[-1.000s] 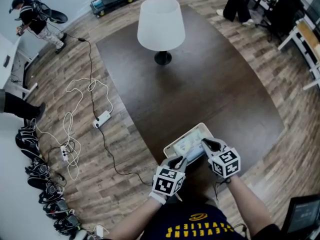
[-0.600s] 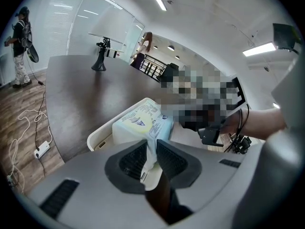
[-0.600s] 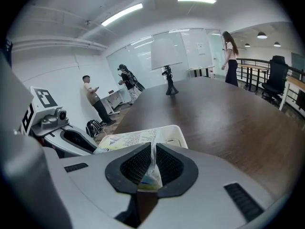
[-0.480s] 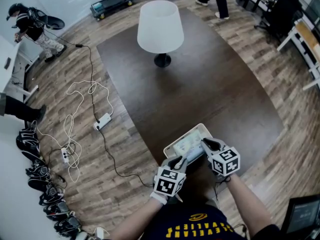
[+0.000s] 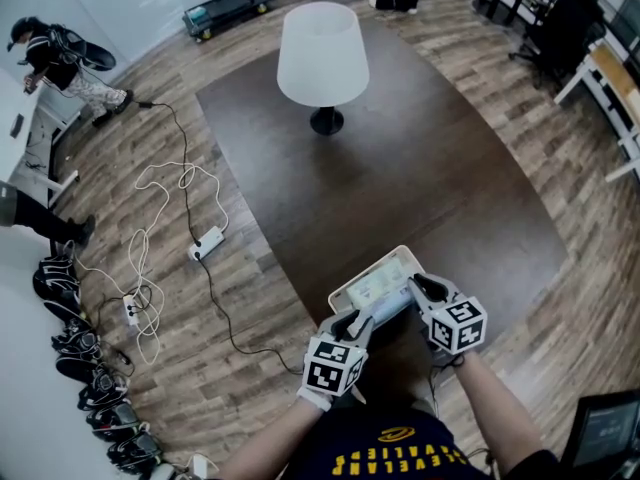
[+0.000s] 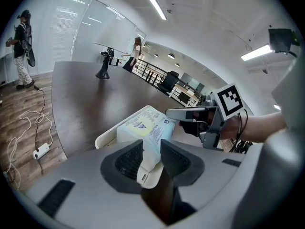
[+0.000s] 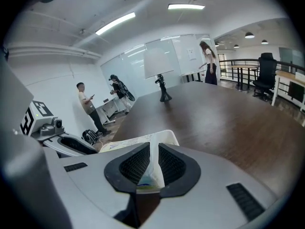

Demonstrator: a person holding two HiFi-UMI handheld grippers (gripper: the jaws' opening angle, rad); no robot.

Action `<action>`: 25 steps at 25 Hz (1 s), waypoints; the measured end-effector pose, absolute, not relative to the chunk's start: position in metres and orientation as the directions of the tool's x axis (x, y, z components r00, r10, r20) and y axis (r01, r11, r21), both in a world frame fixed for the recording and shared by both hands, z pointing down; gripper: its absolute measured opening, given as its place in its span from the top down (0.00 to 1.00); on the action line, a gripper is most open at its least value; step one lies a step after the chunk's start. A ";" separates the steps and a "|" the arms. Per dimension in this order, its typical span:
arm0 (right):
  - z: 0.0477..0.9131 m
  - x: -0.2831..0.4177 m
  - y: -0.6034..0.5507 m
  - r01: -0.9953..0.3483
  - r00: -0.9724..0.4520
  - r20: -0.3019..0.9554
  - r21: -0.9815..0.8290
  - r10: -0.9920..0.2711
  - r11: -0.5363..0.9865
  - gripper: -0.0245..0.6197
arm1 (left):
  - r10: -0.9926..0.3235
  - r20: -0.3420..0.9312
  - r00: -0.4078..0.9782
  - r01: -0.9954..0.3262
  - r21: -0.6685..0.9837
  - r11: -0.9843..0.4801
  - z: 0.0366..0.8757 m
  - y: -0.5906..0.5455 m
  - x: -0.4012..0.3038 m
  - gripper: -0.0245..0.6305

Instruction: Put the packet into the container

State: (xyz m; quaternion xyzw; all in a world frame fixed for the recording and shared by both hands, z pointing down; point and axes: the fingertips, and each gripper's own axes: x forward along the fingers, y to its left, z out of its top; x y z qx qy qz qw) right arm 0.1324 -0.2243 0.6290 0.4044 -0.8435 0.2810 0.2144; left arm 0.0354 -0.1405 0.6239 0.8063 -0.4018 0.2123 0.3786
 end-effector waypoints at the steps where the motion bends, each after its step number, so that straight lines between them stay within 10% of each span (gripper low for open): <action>1: 0.627 0.134 -0.224 -0.805 -0.583 0.579 -0.314 -0.570 0.504 0.89 | -0.490 0.643 0.588 -0.808 0.444 -0.388 0.622 -0.140 0.034 0.81; 25: 0.565 0.113 -0.137 -0.701 -0.705 0.450 -0.557 -0.548 0.445 0.95 | -0.518 0.463 0.719 -0.693 0.539 -0.479 0.526 -0.102 0.049 0.96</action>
